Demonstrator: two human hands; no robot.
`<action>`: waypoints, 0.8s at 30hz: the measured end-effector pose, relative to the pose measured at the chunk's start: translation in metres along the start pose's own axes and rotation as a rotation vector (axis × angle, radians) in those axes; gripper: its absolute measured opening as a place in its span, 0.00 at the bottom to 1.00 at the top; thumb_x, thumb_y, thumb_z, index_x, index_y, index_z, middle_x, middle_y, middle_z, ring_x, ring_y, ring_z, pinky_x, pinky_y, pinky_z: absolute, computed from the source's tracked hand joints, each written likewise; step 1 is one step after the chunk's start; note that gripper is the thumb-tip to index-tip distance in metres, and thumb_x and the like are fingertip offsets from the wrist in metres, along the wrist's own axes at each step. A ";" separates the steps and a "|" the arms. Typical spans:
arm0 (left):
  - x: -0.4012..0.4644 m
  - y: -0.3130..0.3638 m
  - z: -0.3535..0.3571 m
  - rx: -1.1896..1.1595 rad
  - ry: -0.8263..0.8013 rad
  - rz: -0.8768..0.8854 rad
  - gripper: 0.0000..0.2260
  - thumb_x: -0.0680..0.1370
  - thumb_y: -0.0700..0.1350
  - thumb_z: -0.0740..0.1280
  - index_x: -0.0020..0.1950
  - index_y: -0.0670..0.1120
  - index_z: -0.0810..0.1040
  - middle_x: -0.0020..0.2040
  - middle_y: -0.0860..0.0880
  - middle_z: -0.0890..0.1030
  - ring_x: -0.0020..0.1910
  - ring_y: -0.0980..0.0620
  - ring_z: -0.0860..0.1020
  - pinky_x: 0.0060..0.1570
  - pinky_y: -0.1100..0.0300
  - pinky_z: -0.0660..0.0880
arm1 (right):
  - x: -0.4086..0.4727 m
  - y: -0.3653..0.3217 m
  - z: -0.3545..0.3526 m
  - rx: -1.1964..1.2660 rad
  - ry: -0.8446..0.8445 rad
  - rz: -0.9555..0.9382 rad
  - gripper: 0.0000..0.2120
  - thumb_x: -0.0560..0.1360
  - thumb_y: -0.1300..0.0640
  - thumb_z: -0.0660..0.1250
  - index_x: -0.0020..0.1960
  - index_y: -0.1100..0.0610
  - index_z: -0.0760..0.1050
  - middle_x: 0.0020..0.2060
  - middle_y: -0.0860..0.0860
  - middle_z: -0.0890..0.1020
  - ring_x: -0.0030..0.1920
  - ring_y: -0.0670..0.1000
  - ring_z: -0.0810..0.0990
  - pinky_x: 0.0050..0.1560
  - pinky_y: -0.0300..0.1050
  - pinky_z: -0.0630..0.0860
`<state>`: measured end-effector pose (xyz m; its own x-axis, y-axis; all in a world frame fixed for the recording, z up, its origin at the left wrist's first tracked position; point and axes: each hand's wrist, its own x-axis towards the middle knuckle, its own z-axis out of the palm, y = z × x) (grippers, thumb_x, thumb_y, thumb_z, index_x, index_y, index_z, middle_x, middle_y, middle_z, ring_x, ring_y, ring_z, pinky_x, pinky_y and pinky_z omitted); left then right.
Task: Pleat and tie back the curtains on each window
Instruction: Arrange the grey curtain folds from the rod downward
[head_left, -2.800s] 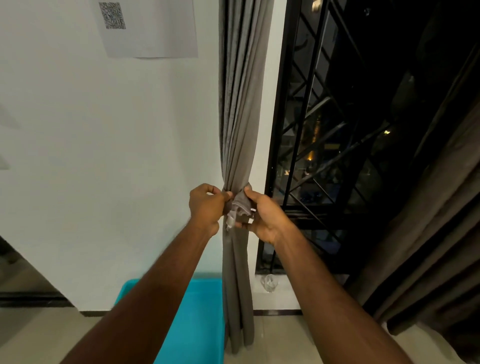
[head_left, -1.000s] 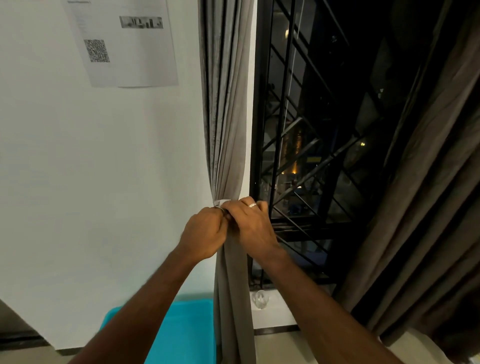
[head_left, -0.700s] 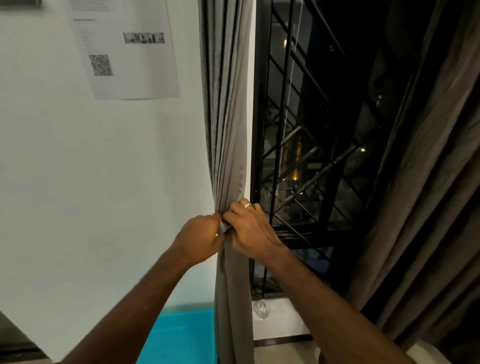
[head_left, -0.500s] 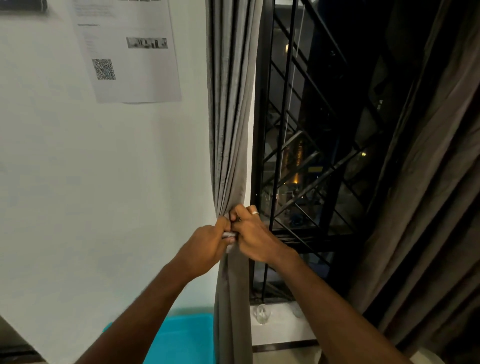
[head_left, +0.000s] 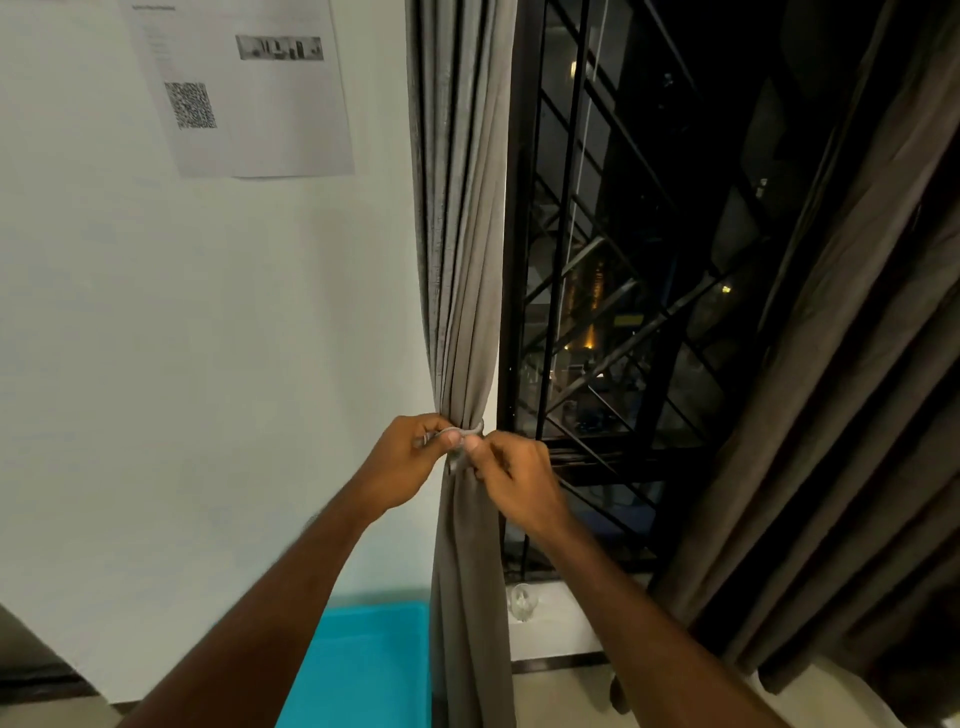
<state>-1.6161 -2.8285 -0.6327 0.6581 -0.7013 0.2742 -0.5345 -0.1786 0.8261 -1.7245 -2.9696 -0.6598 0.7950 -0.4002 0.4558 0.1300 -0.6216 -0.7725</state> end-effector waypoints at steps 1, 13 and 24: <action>0.000 0.001 -0.002 -0.045 -0.023 -0.026 0.10 0.82 0.48 0.65 0.52 0.44 0.84 0.45 0.48 0.85 0.47 0.50 0.83 0.50 0.60 0.78 | -0.002 -0.002 0.001 0.011 -0.026 0.042 0.21 0.77 0.37 0.68 0.39 0.54 0.78 0.32 0.48 0.80 0.33 0.44 0.78 0.35 0.39 0.75; -0.011 0.000 0.009 -0.555 -0.011 -0.104 0.13 0.78 0.47 0.68 0.53 0.39 0.85 0.40 0.43 0.81 0.37 0.49 0.71 0.37 0.61 0.70 | 0.001 0.003 0.003 -0.307 -0.031 -0.108 0.12 0.83 0.46 0.62 0.49 0.55 0.74 0.40 0.48 0.79 0.36 0.45 0.76 0.38 0.38 0.71; 0.067 0.030 0.003 -0.328 0.714 -0.258 0.20 0.81 0.48 0.67 0.31 0.43 0.70 0.29 0.45 0.72 0.31 0.49 0.70 0.36 0.51 0.71 | 0.007 -0.005 0.011 -0.527 0.015 -0.220 0.23 0.85 0.44 0.48 0.46 0.54 0.76 0.39 0.52 0.81 0.40 0.53 0.78 0.47 0.49 0.68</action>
<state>-1.5898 -2.8829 -0.5912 0.9765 -0.0388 0.2120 -0.2116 0.0141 0.9773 -1.7126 -2.9615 -0.6575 0.7734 -0.2304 0.5905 -0.0243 -0.9417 -0.3356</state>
